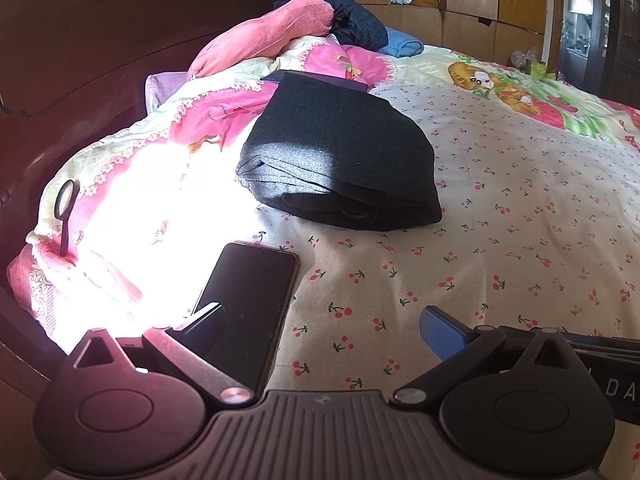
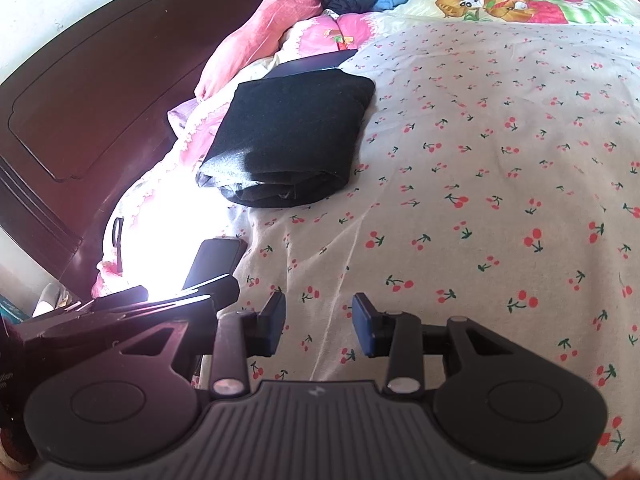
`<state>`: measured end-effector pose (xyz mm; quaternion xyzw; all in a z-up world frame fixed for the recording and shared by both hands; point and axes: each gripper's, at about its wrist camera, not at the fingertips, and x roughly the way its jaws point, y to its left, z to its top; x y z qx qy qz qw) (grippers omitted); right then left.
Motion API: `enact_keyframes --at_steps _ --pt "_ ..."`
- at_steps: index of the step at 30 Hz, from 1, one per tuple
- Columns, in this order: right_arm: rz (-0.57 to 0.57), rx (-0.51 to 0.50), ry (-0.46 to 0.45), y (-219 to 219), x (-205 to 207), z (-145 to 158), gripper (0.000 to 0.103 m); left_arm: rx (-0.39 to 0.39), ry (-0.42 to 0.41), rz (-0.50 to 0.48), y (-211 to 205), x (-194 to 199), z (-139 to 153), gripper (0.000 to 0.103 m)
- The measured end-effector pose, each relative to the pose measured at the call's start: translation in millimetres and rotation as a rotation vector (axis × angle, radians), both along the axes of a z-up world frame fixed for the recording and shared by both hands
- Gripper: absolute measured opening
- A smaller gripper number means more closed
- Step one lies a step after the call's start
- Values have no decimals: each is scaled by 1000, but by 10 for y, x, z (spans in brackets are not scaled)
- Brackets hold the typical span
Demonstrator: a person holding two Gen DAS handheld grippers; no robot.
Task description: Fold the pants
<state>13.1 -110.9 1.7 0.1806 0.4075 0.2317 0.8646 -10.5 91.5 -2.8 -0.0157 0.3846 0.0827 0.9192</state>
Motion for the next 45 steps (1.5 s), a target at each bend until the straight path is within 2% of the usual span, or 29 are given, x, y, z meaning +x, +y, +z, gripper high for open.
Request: enact_keyframes --at_steps 14,37,45 --pt "-1 -6 -4 7 -5 6 39 3 -13 -5 -8 -7 2 103" --pt "13 -105 -53 118 -37 108 39 1 -21 15 20 -28 -30 103" --pt "16 -138 -67 146 -40 134 39 41 -35 15 -14 -33 -15 103"
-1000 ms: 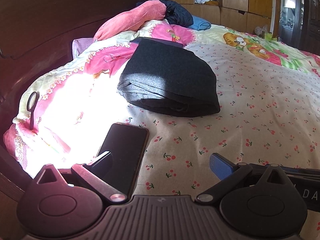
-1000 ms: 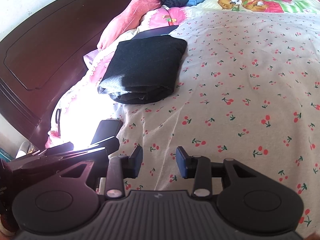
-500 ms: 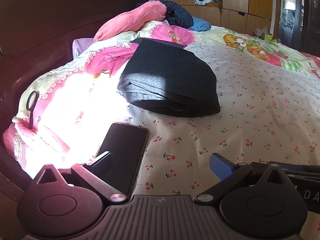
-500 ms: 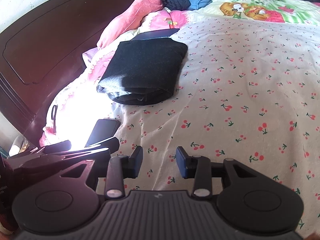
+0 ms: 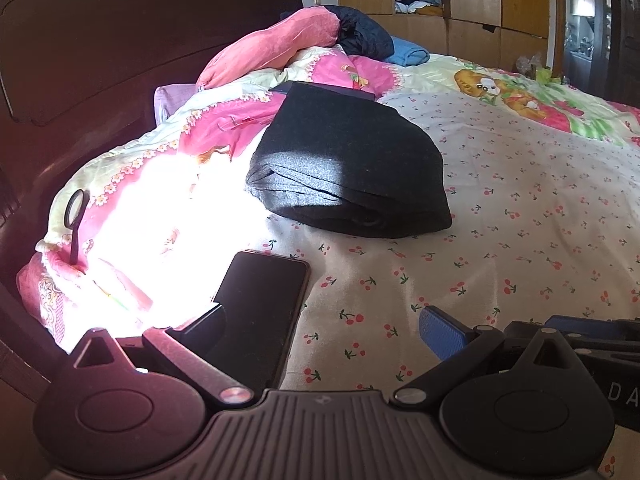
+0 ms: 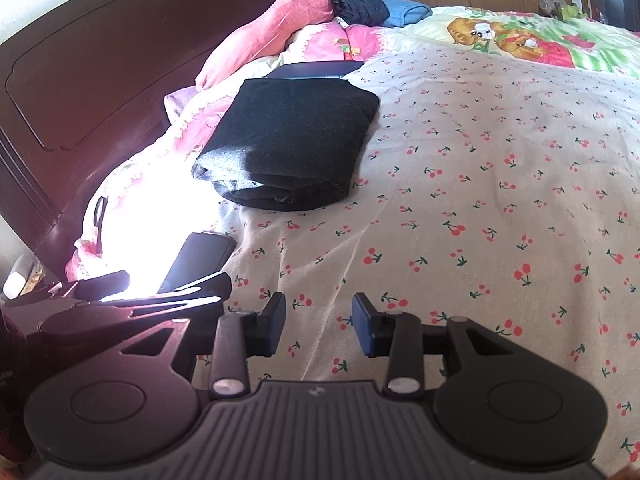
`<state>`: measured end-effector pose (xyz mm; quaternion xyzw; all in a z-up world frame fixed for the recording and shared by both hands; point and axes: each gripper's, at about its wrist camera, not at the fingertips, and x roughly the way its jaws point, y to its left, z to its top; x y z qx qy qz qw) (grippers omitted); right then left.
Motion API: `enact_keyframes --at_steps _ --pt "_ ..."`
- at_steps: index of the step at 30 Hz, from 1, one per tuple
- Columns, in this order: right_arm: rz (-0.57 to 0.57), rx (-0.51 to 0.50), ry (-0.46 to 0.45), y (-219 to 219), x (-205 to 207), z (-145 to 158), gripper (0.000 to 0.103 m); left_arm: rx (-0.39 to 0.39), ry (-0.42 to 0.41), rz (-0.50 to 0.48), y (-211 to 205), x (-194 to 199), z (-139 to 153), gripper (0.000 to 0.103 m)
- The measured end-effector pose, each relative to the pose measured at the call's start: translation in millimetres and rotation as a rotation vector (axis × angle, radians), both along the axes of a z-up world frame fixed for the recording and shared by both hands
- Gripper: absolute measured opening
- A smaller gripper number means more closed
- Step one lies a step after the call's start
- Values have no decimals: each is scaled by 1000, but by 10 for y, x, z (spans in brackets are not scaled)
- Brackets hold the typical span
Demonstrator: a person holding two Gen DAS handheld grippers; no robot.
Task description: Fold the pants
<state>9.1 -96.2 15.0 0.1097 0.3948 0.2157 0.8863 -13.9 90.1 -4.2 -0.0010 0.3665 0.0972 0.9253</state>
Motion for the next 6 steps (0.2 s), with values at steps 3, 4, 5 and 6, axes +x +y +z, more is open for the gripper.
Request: enact_keyframes --at_steps 3,4,5,6 --pt "0 -2 2 -4 5 -3 39 11 -4 1 -14 -6 2 103" --pt "-1 -4 2 -3 4 -3 39 9 -2 1 -10 -5 0 103" --pt "-1 -3 3 1 4 -4 39 5 0 3 -2 -5 -4 103" --pt "0 -4 4 4 4 -5 39 3 1 5 1 -6 -10 103"
